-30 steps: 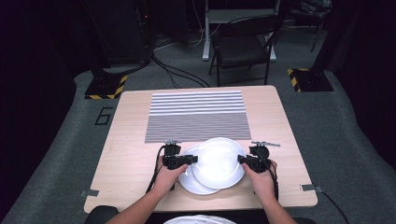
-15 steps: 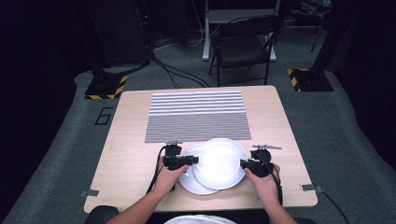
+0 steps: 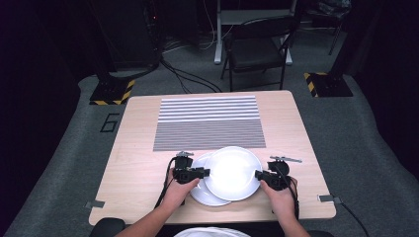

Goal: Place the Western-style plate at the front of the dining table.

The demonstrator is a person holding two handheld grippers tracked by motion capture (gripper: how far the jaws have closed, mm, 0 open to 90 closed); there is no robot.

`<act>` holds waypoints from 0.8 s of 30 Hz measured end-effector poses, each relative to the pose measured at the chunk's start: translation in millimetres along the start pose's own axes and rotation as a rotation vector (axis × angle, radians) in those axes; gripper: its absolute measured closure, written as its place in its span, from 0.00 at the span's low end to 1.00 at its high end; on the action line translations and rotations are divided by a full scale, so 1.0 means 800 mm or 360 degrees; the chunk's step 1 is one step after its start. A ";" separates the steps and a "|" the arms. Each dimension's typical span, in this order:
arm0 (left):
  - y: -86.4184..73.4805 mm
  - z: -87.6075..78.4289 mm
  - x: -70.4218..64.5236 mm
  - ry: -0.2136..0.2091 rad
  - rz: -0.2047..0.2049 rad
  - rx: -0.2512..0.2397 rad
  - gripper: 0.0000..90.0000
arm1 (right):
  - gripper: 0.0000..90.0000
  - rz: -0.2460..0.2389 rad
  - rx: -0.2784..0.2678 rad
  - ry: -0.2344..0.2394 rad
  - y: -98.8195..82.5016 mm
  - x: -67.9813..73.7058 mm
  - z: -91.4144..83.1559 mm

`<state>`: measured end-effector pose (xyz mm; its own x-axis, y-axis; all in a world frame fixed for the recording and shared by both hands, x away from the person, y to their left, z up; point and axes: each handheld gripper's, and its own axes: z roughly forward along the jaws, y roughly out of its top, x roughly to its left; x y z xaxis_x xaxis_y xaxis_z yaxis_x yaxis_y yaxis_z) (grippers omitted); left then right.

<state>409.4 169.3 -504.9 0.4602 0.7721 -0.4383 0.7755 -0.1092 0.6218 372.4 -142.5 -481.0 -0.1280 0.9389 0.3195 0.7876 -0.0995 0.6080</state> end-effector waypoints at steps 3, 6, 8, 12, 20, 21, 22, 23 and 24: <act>-0.002 -0.001 -0.002 -0.0005 0.0001 0.0000 0.71 | 0.78 0.0007 0.0005 0.0002 -0.001 0.000 0.000; -0.006 -0.002 -0.007 -0.0025 0.0003 0.0008 0.69 | 0.77 0.0036 0.0005 0.0008 -0.003 0.000 0.001; -0.007 -0.002 -0.009 -0.0025 0.0010 0.0003 0.69 | 0.76 0.0041 -0.0001 0.0007 -0.005 -0.001 0.002; -0.007 -0.003 -0.011 -0.0018 0.0003 -0.0005 0.69 | 0.76 0.0036 -0.0006 0.0007 -0.006 -0.002 0.002; -0.008 -0.003 -0.019 0.0017 0.0023 -0.0002 0.66 | 0.73 0.0029 -0.0015 -0.0007 -0.010 0.001 0.002; -0.008 -0.003 -0.020 0.0020 0.0027 -0.0004 0.66 | 0.73 0.0021 -0.0016 -0.0010 -0.011 0.001 0.003; -0.007 -0.003 -0.020 0.0028 0.0034 -0.0007 0.66 | 0.72 0.0031 -0.0009 -0.0018 -0.011 0.002 0.003; -0.007 -0.004 -0.021 0.0033 0.0035 -0.0005 0.66 | 0.71 0.0028 -0.0007 -0.0014 -0.012 0.002 0.003; -0.007 -0.003 -0.021 0.0035 0.0033 -0.0002 0.66 | 0.70 0.0038 -0.0007 -0.0011 -0.012 0.002 0.003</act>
<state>396.3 158.6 -499.1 0.4666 0.7833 -0.4107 0.7654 -0.1250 0.6313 366.1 -139.2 -487.7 -0.1050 0.9386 0.3287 0.7878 -0.1232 0.6034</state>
